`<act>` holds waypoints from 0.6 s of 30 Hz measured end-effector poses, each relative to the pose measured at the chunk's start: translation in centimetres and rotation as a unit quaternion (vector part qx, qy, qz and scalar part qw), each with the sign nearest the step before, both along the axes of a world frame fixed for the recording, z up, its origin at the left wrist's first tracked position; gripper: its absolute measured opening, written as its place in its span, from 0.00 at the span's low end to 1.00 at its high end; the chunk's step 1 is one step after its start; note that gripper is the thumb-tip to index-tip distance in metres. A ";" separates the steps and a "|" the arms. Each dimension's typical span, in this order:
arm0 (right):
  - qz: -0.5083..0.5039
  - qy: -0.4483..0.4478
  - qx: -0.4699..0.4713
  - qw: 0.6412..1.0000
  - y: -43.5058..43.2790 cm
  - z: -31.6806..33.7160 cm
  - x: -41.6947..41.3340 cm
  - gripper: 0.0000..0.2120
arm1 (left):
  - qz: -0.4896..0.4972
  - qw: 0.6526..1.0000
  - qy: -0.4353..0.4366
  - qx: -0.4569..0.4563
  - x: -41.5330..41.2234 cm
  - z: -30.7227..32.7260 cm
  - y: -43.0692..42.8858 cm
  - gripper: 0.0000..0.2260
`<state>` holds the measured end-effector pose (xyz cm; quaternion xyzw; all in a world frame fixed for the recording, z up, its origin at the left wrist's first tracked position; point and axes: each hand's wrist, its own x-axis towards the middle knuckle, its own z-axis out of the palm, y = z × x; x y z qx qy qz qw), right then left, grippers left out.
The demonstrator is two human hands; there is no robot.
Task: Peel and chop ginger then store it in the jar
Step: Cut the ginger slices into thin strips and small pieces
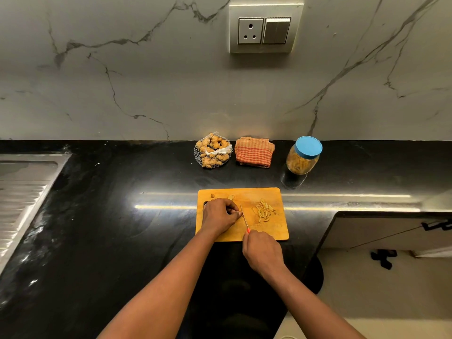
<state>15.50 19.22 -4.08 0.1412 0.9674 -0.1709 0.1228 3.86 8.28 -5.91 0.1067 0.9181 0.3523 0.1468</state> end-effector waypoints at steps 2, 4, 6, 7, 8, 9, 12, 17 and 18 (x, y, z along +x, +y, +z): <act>0.007 -0.018 -0.004 1.000 -0.1 0.2 -0.3 0.19 | 0.001 1.000 -0.002 -0.001 0.0 -0.1 0.0 0.05; 0.021 -0.031 0.000 0.999 -0.1 0.4 -0.6 0.18 | -0.002 1.000 0.000 -0.007 0.0 0.0 0.0 0.05; 0.044 -0.042 0.005 0.998 0.0 0.5 -0.8 0.17 | -0.004 1.000 0.002 -0.009 0.0 0.3 0.1 0.04; 0.047 -0.045 0.004 0.998 0.1 0.6 -0.9 0.16 | -0.004 1.000 0.003 -0.010 0.0 0.4 0.1 0.04; 0.047 -0.049 0.003 0.998 0.1 0.6 -1.0 0.16 | -0.003 1.000 0.004 -0.013 0.0 0.5 0.1 0.04; 0.045 -0.052 0.002 0.998 0.0 0.6 -1.1 0.16 | -0.003 1.000 0.005 -0.016 0.0 0.5 0.0 0.03; 0.033 -0.058 -0.008 0.998 -0.2 0.9 -1.0 0.16 | -0.005 1.000 0.010 -0.021 0.1 0.3 0.0 0.04; 0.019 -0.058 -0.008 0.998 0.1 0.9 0.0 0.16 | -0.006 1.000 0.009 -0.021 0.1 0.5 0.1 0.04; 0.021 -0.055 -0.004 0.998 0.1 0.9 0.2 0.16 | -0.006 1.000 0.010 -0.022 0.1 0.5 0.1 0.04</act>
